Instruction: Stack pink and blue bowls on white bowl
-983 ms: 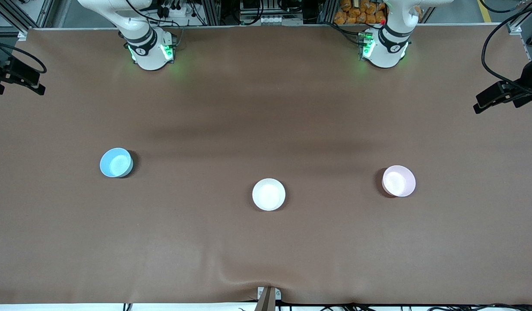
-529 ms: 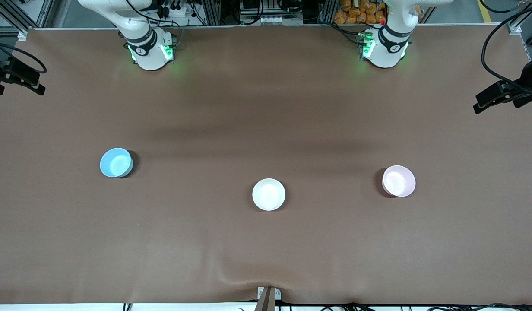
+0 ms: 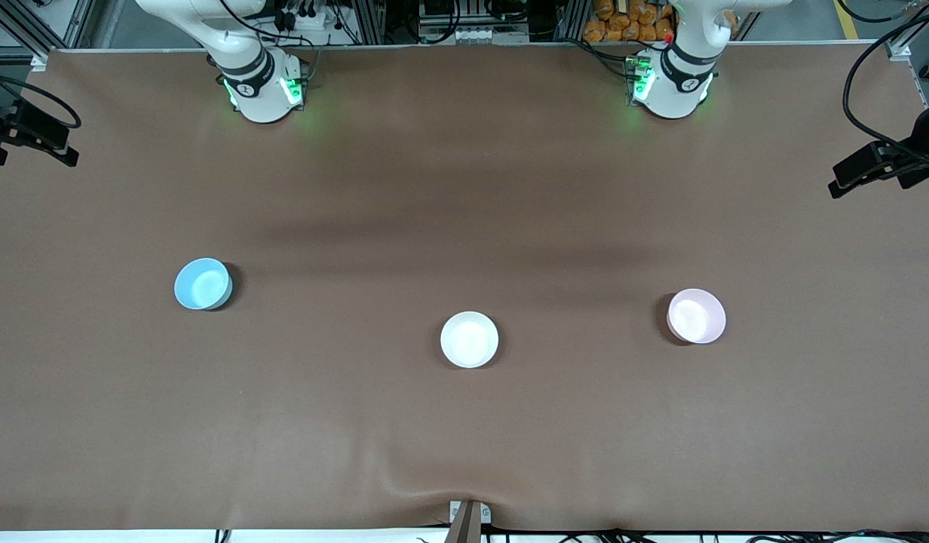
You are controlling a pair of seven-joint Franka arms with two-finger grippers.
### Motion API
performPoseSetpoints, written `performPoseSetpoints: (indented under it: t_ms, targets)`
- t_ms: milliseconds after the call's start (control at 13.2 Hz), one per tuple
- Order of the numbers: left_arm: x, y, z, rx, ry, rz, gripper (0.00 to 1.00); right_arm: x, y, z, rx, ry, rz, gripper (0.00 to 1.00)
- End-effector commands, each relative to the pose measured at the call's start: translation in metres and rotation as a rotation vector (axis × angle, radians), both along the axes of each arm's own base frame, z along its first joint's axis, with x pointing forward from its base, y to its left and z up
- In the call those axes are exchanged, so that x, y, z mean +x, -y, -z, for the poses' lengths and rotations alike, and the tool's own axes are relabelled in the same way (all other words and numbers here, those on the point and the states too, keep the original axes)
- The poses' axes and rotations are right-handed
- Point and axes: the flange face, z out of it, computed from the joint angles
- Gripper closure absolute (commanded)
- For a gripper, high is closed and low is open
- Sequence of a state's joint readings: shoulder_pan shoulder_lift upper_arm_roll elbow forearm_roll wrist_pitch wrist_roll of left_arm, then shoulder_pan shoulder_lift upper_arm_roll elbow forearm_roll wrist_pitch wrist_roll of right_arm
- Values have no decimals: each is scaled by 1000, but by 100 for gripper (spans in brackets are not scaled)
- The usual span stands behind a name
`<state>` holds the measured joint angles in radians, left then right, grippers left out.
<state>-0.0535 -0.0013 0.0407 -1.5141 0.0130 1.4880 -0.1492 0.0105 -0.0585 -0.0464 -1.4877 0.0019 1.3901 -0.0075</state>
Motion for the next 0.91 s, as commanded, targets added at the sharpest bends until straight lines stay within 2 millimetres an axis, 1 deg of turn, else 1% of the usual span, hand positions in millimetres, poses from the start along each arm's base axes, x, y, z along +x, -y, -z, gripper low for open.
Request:
performPoseSetpoints:
  t_ms: [0,378,832]
  targets:
    - [-4,-2,-3,-11,8,19,0,-1,3,0,17,5,4,0]
    - [-4,-2,-2,-11,6,19,0,0,3,1,17,3,5,0]
    - [-5,-1,4,-11,-6,20,0,1,2,1,17,6,3,0]
